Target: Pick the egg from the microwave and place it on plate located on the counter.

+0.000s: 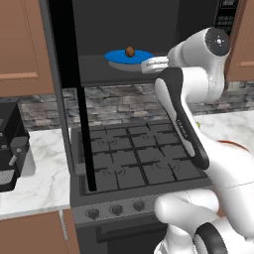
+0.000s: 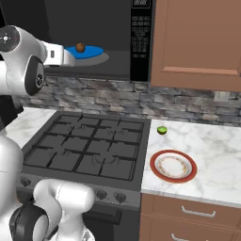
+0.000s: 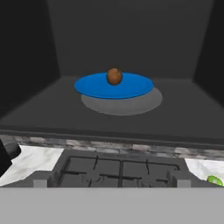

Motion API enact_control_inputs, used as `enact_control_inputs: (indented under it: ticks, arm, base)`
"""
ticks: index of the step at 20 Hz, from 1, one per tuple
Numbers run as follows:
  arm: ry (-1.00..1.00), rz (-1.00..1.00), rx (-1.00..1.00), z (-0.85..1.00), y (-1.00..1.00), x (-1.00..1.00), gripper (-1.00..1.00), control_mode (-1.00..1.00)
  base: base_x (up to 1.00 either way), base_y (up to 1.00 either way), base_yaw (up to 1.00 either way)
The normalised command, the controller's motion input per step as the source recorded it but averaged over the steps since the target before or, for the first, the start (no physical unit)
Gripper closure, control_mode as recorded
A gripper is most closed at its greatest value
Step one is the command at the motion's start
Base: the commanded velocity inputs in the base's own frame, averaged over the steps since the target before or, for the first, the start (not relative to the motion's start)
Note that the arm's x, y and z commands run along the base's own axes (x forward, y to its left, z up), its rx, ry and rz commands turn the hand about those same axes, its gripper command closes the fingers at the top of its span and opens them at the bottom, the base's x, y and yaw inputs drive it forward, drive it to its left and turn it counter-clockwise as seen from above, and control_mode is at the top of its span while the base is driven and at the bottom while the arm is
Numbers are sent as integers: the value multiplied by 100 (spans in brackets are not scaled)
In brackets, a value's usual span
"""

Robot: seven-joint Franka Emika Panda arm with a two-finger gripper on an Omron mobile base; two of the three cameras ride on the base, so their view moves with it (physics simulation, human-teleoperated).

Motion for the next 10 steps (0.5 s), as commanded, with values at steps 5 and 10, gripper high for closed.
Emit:
enact_control_inputs:
  ticks: [5, 10]
  arm:
    - [0, -1, 0, 10, 12, 84, -100, -100]
    - [1, 0, 1, 15, -2, 81, -100, -100]
  base:
    - [0, 0, 0]
    - [0, 0, 0]
